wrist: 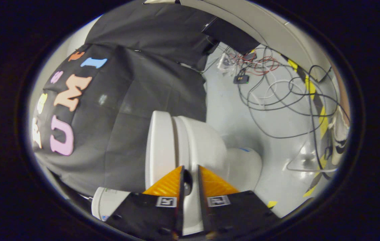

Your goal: Open the toilet lid.

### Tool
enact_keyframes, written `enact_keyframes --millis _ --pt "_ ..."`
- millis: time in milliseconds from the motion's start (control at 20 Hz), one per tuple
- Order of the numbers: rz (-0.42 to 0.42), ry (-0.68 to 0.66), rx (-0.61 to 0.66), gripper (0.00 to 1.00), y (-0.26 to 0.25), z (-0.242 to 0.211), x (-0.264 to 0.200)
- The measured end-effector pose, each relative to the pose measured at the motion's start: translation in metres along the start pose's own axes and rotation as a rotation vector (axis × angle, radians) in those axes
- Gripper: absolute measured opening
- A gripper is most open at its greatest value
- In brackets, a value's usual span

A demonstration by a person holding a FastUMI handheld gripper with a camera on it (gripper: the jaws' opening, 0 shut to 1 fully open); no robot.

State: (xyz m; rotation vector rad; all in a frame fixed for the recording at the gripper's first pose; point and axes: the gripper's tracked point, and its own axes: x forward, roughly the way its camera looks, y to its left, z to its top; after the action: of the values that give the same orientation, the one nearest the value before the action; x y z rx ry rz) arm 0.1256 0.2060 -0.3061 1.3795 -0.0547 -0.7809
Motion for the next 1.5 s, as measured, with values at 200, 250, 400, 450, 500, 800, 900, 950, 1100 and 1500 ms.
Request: enact_keyframes --millis 200,250,400,450,500,800,900,950,1100,1500 --pt "0.004 0.042 -0.029 0.18 -0.002 -0.009 0.011" --pt "0.005 0.042 -0.024 0.18 -0.003 -0.008 0.011" --pt "0.016 0.034 -0.036 0.18 0.0 -0.008 0.008" --pt "0.01 0.037 -0.046 0.18 -0.001 -0.008 0.008" --pt "-0.003 0.039 -0.053 0.18 -0.003 -0.008 0.008" --pt "-0.026 0.046 -0.082 0.18 -0.005 -0.006 0.008" --pt "-0.025 0.041 -0.08 0.18 -0.003 -0.006 0.009" --pt "-0.045 0.032 -0.103 0.18 -0.006 -0.006 0.01" --pt "-0.016 0.023 -0.045 0.01 -0.003 -0.001 0.007" --pt "-0.042 0.021 -0.094 0.01 0.001 -0.004 0.005"
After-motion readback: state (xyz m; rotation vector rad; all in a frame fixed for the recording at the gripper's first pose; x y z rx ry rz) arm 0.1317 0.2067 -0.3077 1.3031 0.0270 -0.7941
